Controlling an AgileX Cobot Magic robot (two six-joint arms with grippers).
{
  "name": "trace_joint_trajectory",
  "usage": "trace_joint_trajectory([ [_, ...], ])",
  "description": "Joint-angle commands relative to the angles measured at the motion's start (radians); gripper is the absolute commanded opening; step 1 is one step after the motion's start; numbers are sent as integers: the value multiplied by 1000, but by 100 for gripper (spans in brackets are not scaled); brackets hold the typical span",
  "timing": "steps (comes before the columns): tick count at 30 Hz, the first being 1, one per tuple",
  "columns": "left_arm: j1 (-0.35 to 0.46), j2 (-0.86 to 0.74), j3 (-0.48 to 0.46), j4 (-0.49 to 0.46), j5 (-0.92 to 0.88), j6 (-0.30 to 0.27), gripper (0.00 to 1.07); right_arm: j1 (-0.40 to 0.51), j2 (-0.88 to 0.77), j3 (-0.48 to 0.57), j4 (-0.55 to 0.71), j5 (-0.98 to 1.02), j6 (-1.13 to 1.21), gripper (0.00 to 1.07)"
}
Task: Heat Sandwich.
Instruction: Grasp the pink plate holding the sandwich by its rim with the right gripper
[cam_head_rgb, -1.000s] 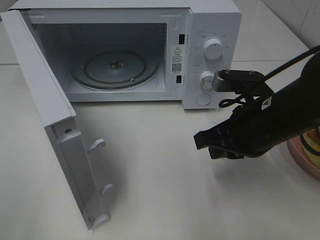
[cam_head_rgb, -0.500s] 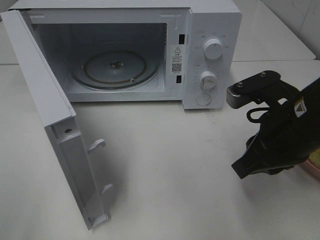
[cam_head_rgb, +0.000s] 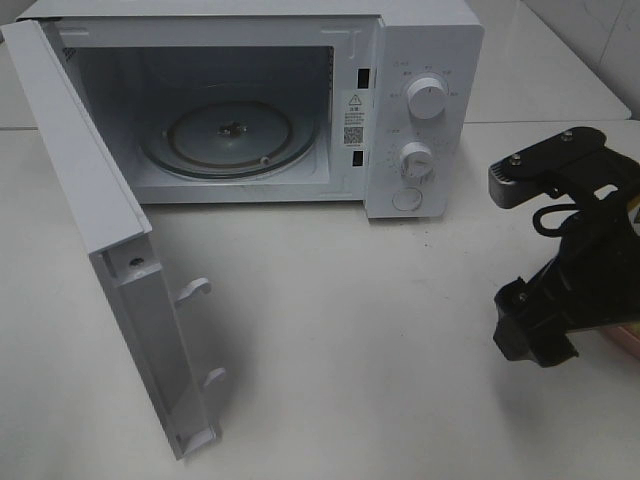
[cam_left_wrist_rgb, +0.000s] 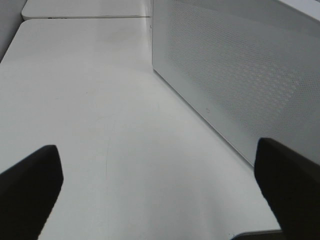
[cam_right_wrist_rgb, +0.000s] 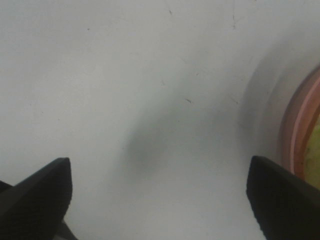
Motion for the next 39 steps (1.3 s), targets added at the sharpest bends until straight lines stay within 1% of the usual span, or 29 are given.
trace_joint_trajectory([
  [1, -2, -27, 3, -6, -14, -5, 101, -4, -5, -3, -13, 29, 14, 93],
  [5, -2, -27, 3, -6, -14, -5, 101, -37, -5, -3, -9, 31, 31, 92],
  [6, -2, -27, 3, -6, -14, -5, 101, -72, -5, -3, -9, 33, 33, 91],
  [7, -2, -27, 3, -6, -14, -5, 101, -72, -5, -3, -9, 33, 33, 91],
  [9, -2, -27, 3, -6, -14, -5, 101, -111, -5, -3, -10, 33, 32, 91],
  [10, -2, -27, 3, -6, -14, -5, 101, -150, -5, -3, -10, 33, 22, 90],
  [11, -2, -27, 3, -6, -14, -5, 101, -150, -5, -3, -10, 33, 22, 90],
  [13, -2, -27, 3, -6, -14, -5, 101, -180, -5, -3, -10, 30, 8, 89],
  [14, -2, -27, 3, -6, -14, -5, 101, -212, -5, -3, -10, 27, -1, 89],
  [16, -2, -27, 3, -6, -14, -5, 101, -224, -5, -3, -10, 23, -2, 89],
  [19, -2, -27, 3, -6, -14, -5, 101, -288, -5, -3, -10, 11, -5, 88],
  [23, -2, -27, 3, -6, -14, -5, 101, -329, -4, -3, -10, -6, -10, 87],
  [24, -2, -27, 3, -6, -14, -5, 101, -356, 4, -8, -10, -13, -13, 87],
  [27, -2, -27, 3, -6, -14, -5, 101, -377, 21, -20, -10, -12, -13, 87],
  [28, -2, -27, 3, -6, -14, -5, 101, -386, 42, -38, -10, -13, -13, 87],
  [32, -2, -27, 3, -6, -14, -5, 101, -386, 88, -73, -22, -13, -13, 86],
  [34, -2, -27, 3, -6, -14, -5, 101, -386, 144, -106, -27, -13, -13, 86],
  [36, -2, -27, 3, -6, -14, -5, 101, -386, 160, -115, -30, -13, -13, 85],
  [39, -2, -27, 3, -6, -14, -5, 101, -386, 231, -148, -33, -12, -14, 85],
])
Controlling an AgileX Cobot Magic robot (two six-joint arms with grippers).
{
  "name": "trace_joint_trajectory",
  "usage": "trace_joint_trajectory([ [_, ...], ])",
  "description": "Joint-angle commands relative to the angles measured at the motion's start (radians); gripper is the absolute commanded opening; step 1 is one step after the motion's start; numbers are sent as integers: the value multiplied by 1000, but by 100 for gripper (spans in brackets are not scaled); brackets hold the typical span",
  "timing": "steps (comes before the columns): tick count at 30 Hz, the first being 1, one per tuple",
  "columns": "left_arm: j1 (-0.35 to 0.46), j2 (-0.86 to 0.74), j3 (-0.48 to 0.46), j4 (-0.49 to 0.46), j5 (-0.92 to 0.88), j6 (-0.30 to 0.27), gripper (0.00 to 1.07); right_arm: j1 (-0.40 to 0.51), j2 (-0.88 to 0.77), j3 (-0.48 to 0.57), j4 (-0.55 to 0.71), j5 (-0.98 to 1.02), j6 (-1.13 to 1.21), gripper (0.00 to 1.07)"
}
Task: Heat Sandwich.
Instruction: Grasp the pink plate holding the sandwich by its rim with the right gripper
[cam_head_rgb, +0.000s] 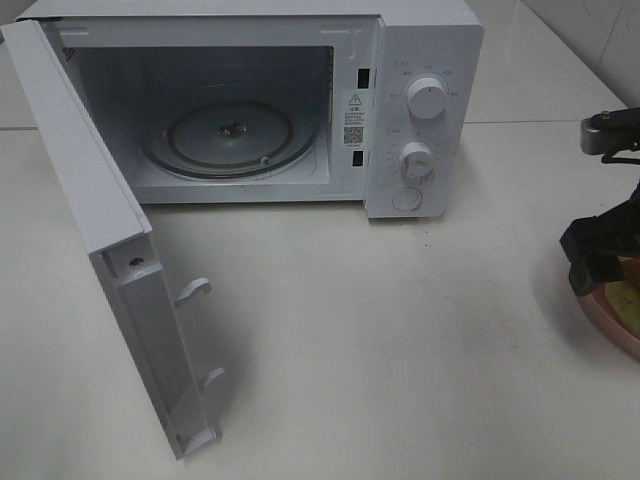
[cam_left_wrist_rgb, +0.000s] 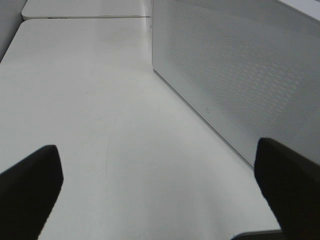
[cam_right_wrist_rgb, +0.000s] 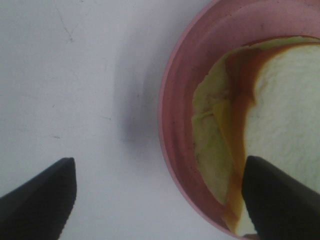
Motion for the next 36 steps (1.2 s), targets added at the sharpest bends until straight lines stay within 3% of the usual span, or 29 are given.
trace_joint_trajectory([
  [1, -2, -27, 3, -6, -14, -5, 101, -6, 40, -20, -11, -3, -13, 85],
  [14, -2, -27, 3, -6, -14, -5, 101, -6, 231, -31, -13, -65, -12, 83],
  [32, -2, -27, 3, -6, -14, -5, 101, -6, 319, -35, 1, -101, -23, 80],
  [36, -2, -27, 3, -6, -14, -5, 101, -6, 319, -38, 1, -97, -23, 75],
])
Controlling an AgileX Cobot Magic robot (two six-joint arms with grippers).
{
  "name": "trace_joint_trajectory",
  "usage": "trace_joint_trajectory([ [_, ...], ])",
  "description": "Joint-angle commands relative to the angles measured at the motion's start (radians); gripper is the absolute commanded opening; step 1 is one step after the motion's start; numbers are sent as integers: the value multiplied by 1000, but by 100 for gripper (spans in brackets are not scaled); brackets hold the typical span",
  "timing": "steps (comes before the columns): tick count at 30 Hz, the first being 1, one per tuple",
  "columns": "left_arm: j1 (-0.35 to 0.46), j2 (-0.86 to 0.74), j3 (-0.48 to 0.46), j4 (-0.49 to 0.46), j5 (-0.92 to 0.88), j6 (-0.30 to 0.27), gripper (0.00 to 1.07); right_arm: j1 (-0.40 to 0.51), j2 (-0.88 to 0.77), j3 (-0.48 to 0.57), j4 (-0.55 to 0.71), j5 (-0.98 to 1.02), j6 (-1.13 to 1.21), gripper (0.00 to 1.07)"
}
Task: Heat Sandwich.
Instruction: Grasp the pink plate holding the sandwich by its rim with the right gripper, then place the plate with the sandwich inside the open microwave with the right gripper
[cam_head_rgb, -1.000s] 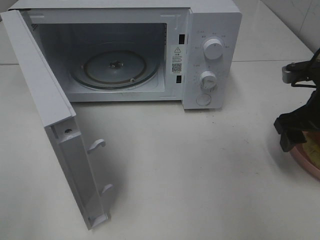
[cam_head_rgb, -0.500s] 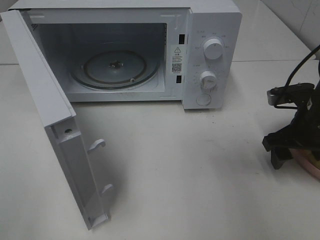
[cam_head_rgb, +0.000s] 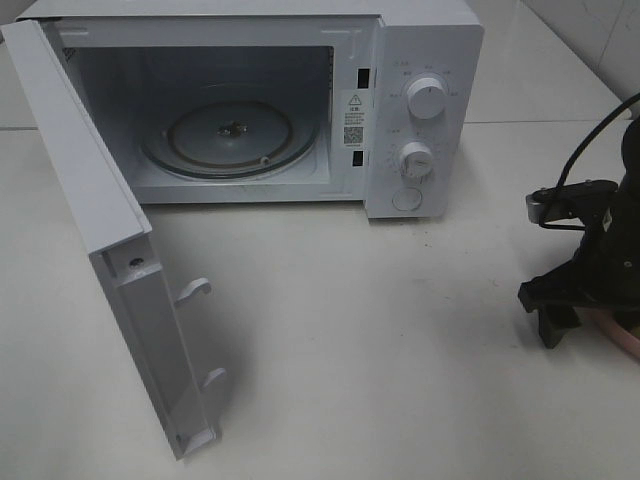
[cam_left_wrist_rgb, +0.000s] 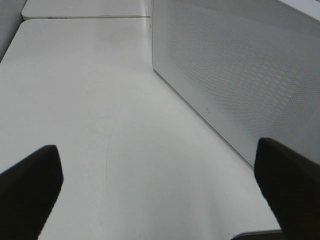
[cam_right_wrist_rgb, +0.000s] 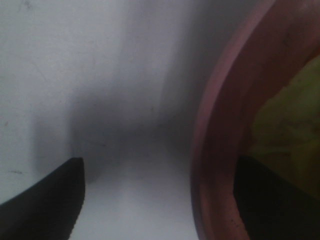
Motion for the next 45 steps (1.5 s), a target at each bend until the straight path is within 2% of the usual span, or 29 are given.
trace_joint_trajectory([
  [1, -2, -27, 3, -6, -14, -5, 101, -6, 2, -4, -1, -1, -20, 72],
  [2, -2, -27, 3, -6, -14, -5, 101, -6, 2, -4, -1, -1, -20, 72],
  [5, -2, -27, 3, -6, -14, -5, 101, -6, 2, -4, -5, -5, -12, 53],
  [6, -2, -27, 3, -6, -14, -5, 101, -6, 2, -4, -5, -5, -12, 53],
  [7, -2, -27, 3, -6, -14, -5, 101, -6, 2, -4, -15, -5, 11, 39],
  [9, -2, -27, 3, -6, -14, -5, 101, -6, 2, -4, -18, -5, 28, 22],
  [10, -2, -27, 3, -6, -14, -5, 101, -6, 2, -4, -19, -5, 30, 3],
  [12, -2, -27, 3, -6, -14, -5, 101, -6, 2, -4, -19, -7, 30, 0],
  [45, -2, -27, 3, -6, -14, -5, 101, 3, -12, -4, -78, 26, 57, 0],
])
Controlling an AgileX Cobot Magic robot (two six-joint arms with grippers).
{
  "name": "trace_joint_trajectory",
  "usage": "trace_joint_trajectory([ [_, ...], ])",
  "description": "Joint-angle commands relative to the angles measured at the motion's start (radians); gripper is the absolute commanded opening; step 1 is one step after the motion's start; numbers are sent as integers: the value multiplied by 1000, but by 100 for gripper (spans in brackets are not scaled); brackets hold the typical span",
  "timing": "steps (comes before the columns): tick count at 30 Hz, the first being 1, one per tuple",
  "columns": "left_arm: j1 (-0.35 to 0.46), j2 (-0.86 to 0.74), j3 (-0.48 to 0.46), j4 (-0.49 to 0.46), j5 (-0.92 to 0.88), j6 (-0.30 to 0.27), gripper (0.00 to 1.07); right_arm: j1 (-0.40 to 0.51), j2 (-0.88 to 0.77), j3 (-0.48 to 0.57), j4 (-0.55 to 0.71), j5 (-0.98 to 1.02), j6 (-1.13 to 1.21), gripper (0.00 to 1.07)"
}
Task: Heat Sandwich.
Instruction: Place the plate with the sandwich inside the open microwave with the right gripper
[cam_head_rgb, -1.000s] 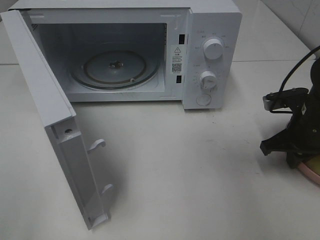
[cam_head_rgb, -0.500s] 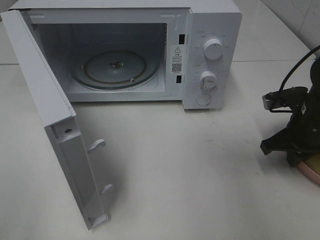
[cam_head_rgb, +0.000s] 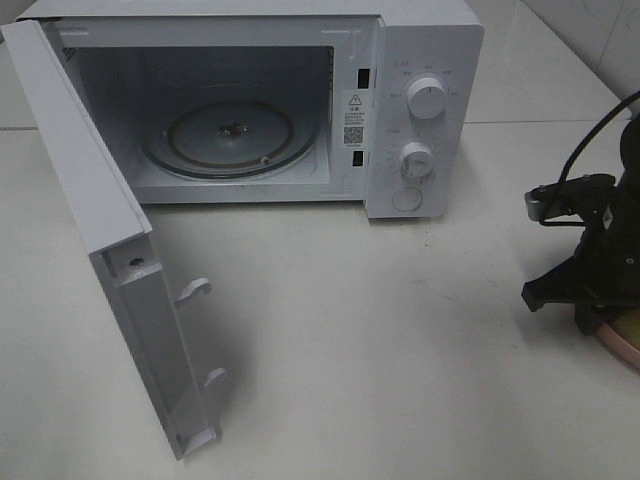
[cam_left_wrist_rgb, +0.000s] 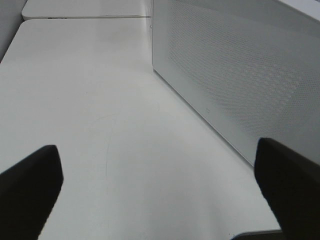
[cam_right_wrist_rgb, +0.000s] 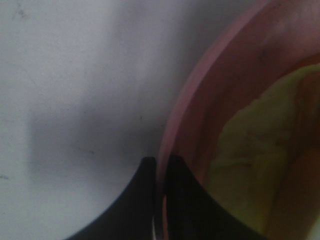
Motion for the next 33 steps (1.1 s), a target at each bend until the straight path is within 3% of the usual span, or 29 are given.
trace_joint_trajectory([
  [1, -2, -27, 3, -6, -14, -5, 101, 9, -18, 1, -37, 35, 55, 0],
  [10, -2, -27, 3, -6, -14, -5, 101, 80, -55, 1, -187, 150, 186, 0],
  [33, -2, -27, 3, -6, -14, -5, 101, 256, -239, 2, -188, 383, 188, 0],
])
